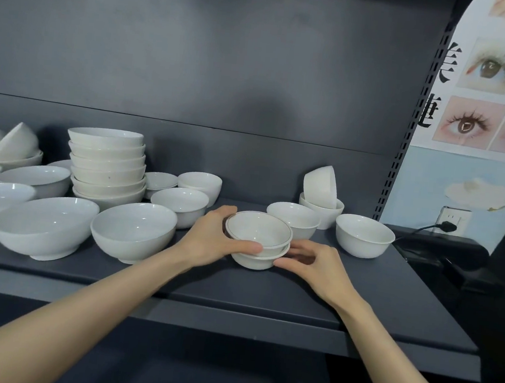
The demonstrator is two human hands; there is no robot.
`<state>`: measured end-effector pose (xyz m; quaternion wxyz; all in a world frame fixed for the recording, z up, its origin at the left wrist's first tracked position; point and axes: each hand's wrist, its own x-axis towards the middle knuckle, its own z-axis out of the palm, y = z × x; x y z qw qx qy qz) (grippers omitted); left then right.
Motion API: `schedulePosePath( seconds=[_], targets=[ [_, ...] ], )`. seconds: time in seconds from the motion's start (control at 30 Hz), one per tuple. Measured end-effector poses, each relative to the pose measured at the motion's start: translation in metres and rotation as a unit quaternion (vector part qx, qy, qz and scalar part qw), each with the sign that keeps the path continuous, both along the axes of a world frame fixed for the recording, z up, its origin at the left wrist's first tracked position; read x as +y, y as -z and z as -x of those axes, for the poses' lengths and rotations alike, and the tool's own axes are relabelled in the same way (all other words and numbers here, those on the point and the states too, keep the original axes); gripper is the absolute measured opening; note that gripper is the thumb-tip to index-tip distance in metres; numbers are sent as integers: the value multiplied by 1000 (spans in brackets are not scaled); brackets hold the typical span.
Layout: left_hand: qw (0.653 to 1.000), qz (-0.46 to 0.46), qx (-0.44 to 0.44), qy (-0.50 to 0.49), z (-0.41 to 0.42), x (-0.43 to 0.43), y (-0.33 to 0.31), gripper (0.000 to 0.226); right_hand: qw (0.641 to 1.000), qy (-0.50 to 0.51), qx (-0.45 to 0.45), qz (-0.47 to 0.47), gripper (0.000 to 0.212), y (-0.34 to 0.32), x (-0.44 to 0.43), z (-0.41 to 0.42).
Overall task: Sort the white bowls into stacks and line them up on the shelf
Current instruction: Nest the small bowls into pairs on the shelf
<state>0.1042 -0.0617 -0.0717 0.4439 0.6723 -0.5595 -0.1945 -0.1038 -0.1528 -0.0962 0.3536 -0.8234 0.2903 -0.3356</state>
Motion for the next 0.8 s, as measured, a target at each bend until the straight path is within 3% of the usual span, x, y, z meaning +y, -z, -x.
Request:
schedulePosePath(
  seconds=[0.17, 0.47, 0.6, 0.67, 0.8],
  targets=[
    [1000, 17, 12, 13, -1, 1, 1, 67, 1000, 1, 4, 6, 32, 0, 0, -1],
    [999, 22, 28, 17, -4, 3, 7, 51, 1000, 10, 12, 23, 32, 3, -2, -3],
    [998, 21, 57, 3, -6, 3, 15, 88, 1000, 1, 2, 20, 33, 0, 1, -5],
    [999, 19, 48, -1, -7, 3, 13, 90, 1000, -3, 5, 19, 32, -1, 2, -7],
    [999, 15, -9, -27, -7, 4, 4, 47, 999, 2, 29, 28, 30, -2, -1, -14]
  ],
)
